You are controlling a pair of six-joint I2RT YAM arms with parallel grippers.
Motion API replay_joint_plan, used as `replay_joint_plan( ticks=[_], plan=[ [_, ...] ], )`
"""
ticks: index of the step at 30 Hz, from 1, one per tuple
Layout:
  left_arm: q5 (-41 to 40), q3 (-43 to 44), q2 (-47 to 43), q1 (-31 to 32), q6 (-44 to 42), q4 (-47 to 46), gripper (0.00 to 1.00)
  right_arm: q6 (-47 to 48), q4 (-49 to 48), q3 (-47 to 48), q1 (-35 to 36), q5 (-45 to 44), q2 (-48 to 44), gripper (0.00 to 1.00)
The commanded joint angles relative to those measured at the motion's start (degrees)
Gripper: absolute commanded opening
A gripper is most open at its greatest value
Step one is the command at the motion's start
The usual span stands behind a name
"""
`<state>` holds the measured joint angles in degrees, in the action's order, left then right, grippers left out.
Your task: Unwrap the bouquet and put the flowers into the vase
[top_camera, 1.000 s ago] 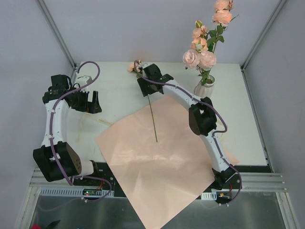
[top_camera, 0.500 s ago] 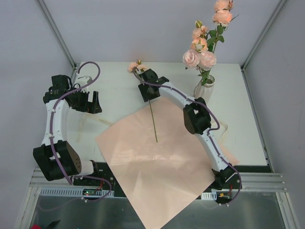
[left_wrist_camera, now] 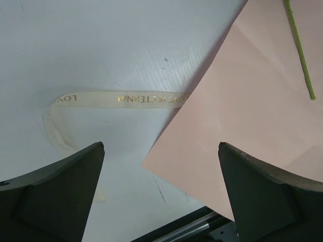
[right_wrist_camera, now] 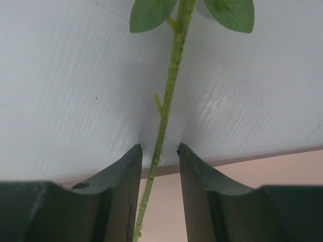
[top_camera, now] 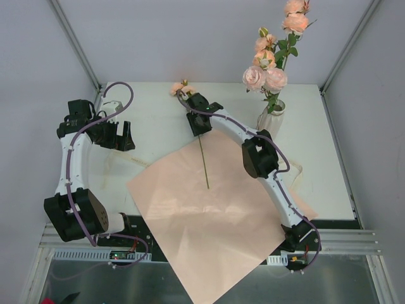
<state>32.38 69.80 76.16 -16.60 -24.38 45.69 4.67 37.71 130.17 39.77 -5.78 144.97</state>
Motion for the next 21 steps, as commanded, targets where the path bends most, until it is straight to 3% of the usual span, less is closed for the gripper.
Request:
replay_joint_plan(
  ticks=[1,10,21],
  plan=[
    [0.22,-0.45,-2.95,-0.1,-1.19,0.1,0.96,-1.59,4.65,2.02,0.66,-1.43,1.81,0.36],
    [-0.39,-2.04,-4.35,-0.19,-1.81,0.19,0.96,-2.73,2.28,-2.02,1.19,-2.13,-1.25,0.01],
    [-1.27,-2.39,-5.32,-0.19,-1.64,0.28,0.96,-4.05,-16.16,-13.34,1.36,-1.69,-20.32,0.01]
  ],
)
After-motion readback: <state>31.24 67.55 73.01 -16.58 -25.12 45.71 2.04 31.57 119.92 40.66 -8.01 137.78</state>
